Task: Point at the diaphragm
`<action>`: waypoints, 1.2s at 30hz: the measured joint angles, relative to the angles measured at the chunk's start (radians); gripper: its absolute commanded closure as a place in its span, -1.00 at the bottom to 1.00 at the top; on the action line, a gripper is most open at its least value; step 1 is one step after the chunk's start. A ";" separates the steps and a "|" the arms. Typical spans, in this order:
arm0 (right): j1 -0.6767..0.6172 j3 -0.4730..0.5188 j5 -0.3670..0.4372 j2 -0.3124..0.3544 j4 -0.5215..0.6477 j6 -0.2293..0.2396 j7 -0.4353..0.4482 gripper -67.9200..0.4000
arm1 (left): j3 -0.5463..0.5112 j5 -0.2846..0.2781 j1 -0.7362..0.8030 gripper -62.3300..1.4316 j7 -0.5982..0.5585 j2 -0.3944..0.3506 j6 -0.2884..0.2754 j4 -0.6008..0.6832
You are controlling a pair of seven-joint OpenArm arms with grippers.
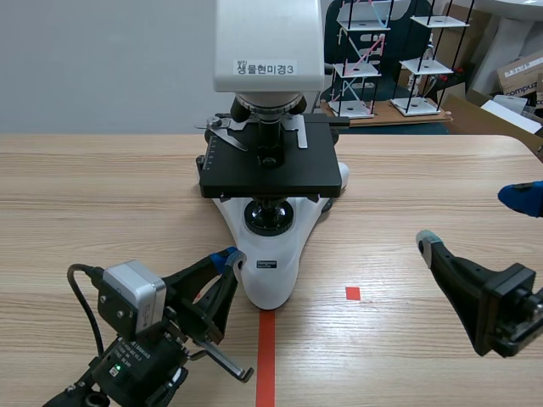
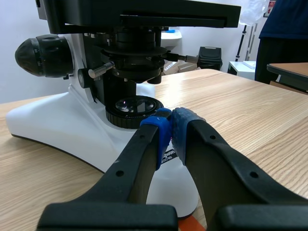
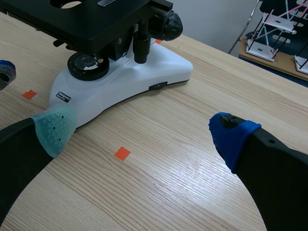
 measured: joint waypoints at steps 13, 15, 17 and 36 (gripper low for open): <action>0.000 0.000 0.000 0.000 0.000 0.000 0.000 -0.77 | 0.000 0.000 0.000 0.90 0.014 0.000 0.000 0.000; 0.000 0.000 0.000 0.000 0.000 0.000 0.000 -0.77 | 0.000 0.000 0.000 0.90 0.014 0.000 0.000 0.000; 0.000 0.000 0.000 0.000 0.000 0.000 0.000 -0.77 | 0.000 0.000 0.000 0.90 0.014 0.000 0.000 0.000; 0.000 0.000 0.000 0.000 0.000 0.000 0.000 -0.77 | 0.000 0.000 0.000 0.90 0.014 0.000 0.000 0.000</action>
